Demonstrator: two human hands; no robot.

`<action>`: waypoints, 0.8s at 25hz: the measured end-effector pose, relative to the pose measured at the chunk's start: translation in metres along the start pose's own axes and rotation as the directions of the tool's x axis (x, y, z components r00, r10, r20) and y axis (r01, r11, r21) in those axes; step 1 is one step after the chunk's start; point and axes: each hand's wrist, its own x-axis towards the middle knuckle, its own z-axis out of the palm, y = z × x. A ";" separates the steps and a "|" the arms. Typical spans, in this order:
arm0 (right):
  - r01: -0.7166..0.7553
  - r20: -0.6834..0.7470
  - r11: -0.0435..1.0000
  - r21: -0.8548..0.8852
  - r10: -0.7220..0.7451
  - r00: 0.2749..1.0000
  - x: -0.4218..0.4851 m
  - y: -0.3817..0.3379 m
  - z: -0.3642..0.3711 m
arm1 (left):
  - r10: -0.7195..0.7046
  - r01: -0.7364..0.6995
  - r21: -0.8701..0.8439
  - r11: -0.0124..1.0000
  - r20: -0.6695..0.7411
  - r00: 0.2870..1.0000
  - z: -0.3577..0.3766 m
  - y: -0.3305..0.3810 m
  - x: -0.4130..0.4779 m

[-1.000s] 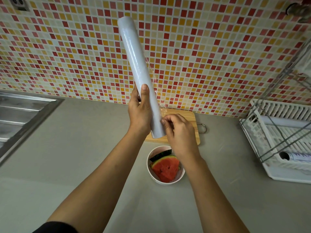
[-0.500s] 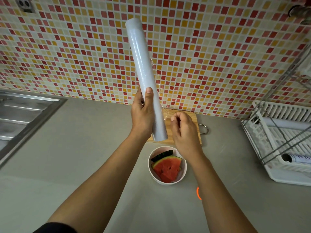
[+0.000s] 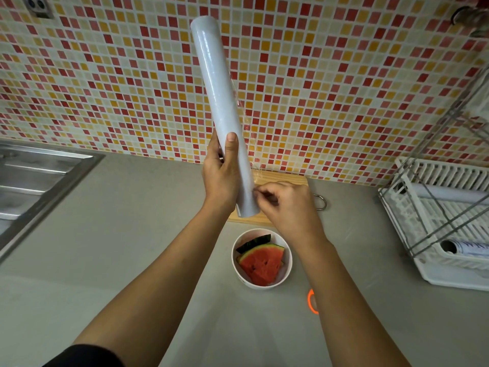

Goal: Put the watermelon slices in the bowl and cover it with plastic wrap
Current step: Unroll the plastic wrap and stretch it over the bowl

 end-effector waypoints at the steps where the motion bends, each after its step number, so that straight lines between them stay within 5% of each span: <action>1: 0.005 0.000 1.000 -0.021 -0.005 1.000 0.000 -0.002 0.000 | -0.010 0.010 -0.011 1.000 -0.001 1.000 0.000 0.000 0.000; 11: 0.048 -0.051 0.978 -0.202 -0.060 0.997 -0.005 -0.007 0.010 | -0.021 0.021 -0.003 1.000 -0.009 1.000 -0.001 -0.004 -0.002; 17: -0.088 -0.165 0.991 0.105 0.105 0.981 -0.005 0.002 0.009 | -0.013 0.013 0.022 1.000 -0.008 1.000 -0.001 -0.005 -0.006; 20: -0.227 0.029 0.935 0.273 0.228 0.973 -0.007 0.007 0.008 | -0.008 0.008 0.016 1.000 -0.004 1.000 -0.003 -0.004 -0.005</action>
